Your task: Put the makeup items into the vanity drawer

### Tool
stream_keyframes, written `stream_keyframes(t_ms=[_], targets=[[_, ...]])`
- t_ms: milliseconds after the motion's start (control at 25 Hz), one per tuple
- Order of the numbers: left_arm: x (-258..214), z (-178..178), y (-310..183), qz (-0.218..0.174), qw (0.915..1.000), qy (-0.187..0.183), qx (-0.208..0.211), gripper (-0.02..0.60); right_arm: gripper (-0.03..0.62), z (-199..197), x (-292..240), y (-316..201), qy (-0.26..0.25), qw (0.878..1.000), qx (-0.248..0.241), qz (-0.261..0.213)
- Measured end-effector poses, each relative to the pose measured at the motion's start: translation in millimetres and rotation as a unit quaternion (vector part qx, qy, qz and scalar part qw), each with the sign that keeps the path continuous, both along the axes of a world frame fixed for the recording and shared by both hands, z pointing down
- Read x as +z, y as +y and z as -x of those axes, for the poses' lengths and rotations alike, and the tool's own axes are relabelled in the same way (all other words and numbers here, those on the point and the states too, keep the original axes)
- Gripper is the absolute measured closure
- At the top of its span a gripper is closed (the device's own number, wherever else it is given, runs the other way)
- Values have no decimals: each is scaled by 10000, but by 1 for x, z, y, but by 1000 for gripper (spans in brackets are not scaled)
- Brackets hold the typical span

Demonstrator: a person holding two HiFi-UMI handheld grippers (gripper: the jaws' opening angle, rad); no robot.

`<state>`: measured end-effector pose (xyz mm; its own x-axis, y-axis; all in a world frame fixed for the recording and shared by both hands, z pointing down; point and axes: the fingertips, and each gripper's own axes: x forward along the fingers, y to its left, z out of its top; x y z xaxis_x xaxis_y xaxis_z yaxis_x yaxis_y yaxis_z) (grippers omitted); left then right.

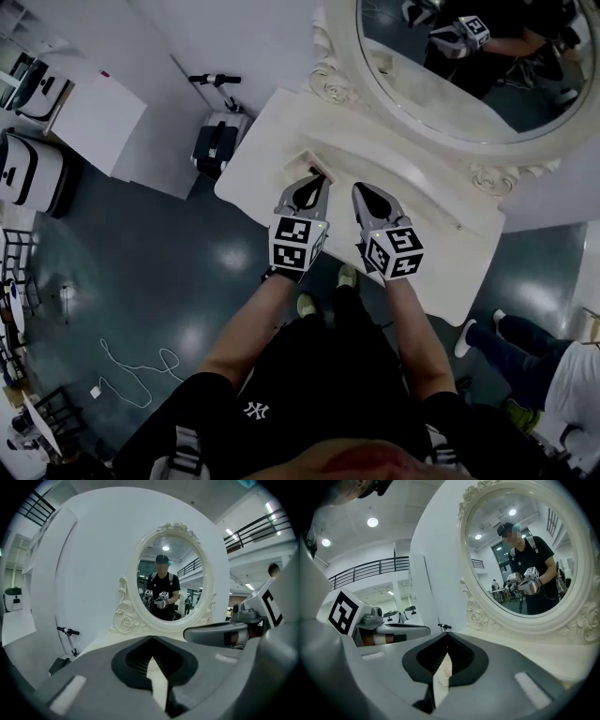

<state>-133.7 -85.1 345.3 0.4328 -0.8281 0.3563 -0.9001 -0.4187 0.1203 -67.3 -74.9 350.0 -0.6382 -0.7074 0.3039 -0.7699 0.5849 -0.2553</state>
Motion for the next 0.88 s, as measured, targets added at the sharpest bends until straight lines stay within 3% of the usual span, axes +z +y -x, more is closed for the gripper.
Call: stream_keyframes(t_ms=[280,880], targets=[[-28,-8,26,6,9995,297,138,580,572,6,-31,16,-81,9997,49,-226],[-59,1,62,-177,9983,536,173,580,576,4,-67,40,16,9976,330,-607]])
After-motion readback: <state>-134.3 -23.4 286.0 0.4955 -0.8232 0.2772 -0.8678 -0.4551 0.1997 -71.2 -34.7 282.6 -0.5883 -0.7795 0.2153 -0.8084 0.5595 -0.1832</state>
